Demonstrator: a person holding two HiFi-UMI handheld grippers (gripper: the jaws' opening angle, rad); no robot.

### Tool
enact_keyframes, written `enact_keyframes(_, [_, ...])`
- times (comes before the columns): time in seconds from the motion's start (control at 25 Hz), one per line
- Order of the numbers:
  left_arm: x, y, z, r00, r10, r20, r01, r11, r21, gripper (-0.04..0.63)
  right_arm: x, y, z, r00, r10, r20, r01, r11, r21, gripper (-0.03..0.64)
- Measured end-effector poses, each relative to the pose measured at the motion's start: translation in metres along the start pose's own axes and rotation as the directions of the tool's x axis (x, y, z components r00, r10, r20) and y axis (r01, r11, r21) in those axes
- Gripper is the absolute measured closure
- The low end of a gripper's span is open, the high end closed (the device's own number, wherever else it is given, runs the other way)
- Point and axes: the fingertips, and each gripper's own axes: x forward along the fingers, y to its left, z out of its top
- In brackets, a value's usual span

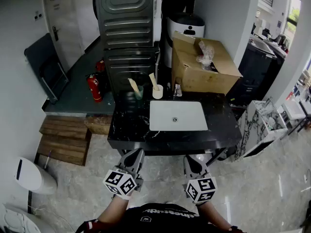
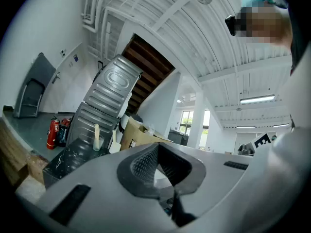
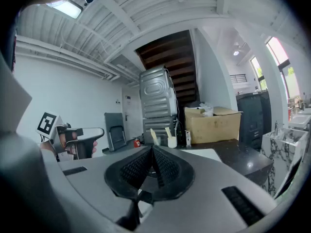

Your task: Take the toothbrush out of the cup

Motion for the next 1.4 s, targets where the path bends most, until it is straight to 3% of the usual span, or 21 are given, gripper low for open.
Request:
enact_keyframes(0.84, [-0.011,0.004,0.014,1.000,0.014,0.028,-0.015,1.000,0.026,0.580,0.003,0.017,0.010,0.998,0.055,0.039,-0.056,0.998,0.016,0.580])
enact_keyframes(1.4, [-0.019,0.020,0.020,0.999,0.015,0.042,-0.015,1.000,0.010,0.580,0.018,0.024,0.022,0.998,0.046,0.051,-0.045,0.999,-0.011,0.580])
